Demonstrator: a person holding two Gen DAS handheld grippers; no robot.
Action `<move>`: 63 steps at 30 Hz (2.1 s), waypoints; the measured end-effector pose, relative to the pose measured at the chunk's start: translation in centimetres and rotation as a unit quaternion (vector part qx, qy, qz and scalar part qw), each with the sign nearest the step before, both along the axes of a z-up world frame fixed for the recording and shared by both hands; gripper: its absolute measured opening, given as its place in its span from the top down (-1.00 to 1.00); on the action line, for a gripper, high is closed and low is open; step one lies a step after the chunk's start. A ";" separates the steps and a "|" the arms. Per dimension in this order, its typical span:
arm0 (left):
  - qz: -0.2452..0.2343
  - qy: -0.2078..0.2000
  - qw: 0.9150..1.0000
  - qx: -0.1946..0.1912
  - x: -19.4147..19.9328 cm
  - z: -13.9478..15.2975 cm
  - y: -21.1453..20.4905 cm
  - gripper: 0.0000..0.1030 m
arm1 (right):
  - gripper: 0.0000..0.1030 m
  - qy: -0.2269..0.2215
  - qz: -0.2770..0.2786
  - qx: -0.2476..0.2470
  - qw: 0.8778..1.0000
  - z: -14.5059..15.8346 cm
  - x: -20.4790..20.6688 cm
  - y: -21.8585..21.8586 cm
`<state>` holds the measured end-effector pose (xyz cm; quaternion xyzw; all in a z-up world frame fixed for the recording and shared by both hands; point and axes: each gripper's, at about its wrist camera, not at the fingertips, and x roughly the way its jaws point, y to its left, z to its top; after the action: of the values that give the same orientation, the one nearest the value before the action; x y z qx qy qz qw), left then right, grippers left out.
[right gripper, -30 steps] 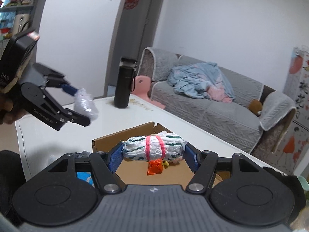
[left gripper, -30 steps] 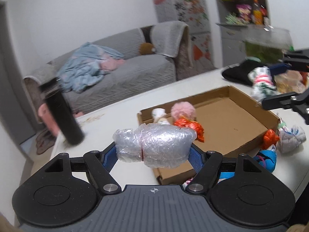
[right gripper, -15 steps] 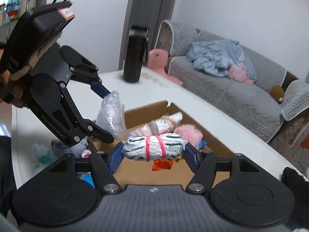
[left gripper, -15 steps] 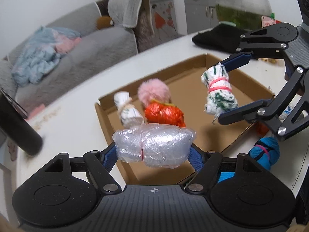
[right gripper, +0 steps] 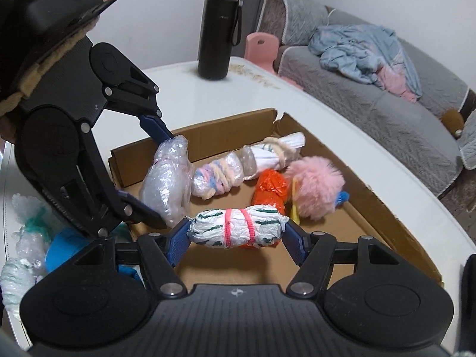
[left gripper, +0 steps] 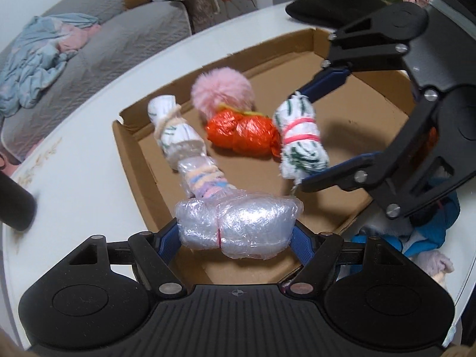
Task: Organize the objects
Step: 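Carry both bundles into the tray and open both grippers to release them, then withdraw both grippers from the tray back toward the pile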
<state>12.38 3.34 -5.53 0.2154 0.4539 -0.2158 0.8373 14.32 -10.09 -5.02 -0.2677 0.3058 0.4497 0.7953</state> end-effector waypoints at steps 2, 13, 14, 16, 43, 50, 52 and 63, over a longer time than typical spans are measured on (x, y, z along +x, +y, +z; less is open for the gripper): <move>0.000 0.009 1.000 -0.004 0.2 -0.1 0.1 -0.53 | -0.22 0.006 0.007 -0.006 1.000 -0.2 0.3 0.6; 0.001 0.045 0.999 0.012 1.6 -0.2 -0.4 -0.60 | -0.23 0.023 0.033 -0.041 0.998 -0.7 1.4 2.0; 0.000 0.044 0.999 0.018 1.6 -0.1 -0.5 -0.61 | -0.23 0.023 0.034 -0.041 0.998 -0.7 1.4 2.0; -0.004 0.036 0.999 0.027 1.3 0.1 -0.8 -0.70 | -0.24 0.026 0.035 -0.042 0.998 -0.7 1.4 1.9; 0.030 -0.006 0.999 0.016 -1.1 2.6 1.2 -0.98 | -0.44 0.016 0.055 -0.046 0.997 0.2 0.5 2.8; 0.027 -0.013 0.999 0.010 -2.1 3.1 0.3 -0.98 | -0.46 0.009 0.045 -0.039 0.998 1.1 -0.4 1.9; 0.025 -0.017 0.999 0.010 -2.5 3.4 0.1 -0.98 | -0.47 0.008 0.044 -0.036 0.998 1.5 -0.8 1.6; 0.032 -0.039 0.999 0.011 -5.0 5.7 -0.4 -0.99 | -0.57 -0.011 0.019 -0.020 1.000 3.2 -2.4 -0.4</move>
<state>7.41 2.90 0.18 0.2179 0.4303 -0.1755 0.8583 11.90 -10.46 -1.79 -0.2944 0.3013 0.4553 0.7844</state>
